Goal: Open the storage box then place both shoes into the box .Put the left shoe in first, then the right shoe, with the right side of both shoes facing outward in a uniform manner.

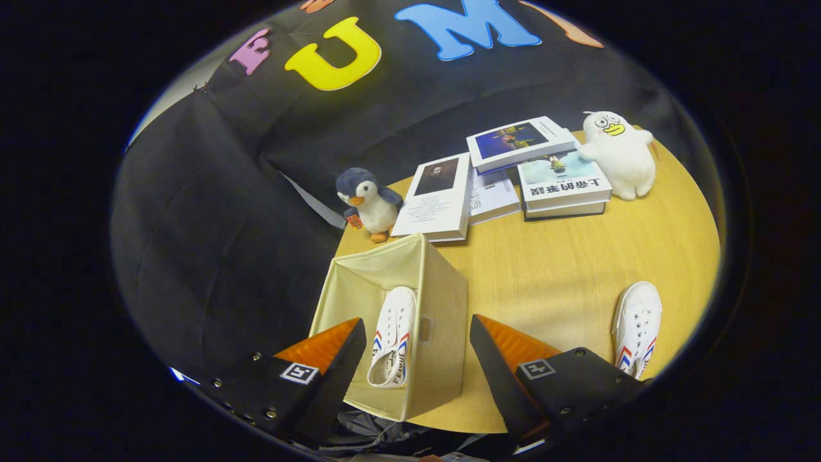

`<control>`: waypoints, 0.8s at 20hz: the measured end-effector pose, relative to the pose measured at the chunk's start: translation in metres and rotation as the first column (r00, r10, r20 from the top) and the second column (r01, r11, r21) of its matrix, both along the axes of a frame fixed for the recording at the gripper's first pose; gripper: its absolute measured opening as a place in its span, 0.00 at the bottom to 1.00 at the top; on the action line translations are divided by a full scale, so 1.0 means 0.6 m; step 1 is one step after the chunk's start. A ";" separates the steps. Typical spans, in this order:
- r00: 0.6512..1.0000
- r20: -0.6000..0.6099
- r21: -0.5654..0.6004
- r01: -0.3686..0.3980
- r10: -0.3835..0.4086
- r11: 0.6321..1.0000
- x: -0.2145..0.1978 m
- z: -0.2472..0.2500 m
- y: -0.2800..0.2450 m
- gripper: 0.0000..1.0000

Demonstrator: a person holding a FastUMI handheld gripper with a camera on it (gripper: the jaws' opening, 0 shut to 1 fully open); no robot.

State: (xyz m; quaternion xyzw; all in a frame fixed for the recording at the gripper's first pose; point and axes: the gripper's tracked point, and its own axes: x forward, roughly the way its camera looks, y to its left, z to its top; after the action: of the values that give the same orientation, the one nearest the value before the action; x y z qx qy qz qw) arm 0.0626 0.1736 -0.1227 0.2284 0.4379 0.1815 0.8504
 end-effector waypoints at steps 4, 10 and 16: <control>0.999 -0.009 -0.020 0.043 -0.043 0.999 0.000 -0.011 -0.074 0.98; 0.994 -0.033 -0.042 0.101 -0.103 0.994 -0.006 -0.032 -0.179 0.98; 0.987 -0.064 -0.067 0.143 -0.148 0.987 -0.017 -0.065 -0.265 0.98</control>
State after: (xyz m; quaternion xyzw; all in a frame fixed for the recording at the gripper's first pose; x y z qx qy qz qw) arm 0.0527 0.0147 -0.1617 0.2393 0.4546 0.0971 0.8524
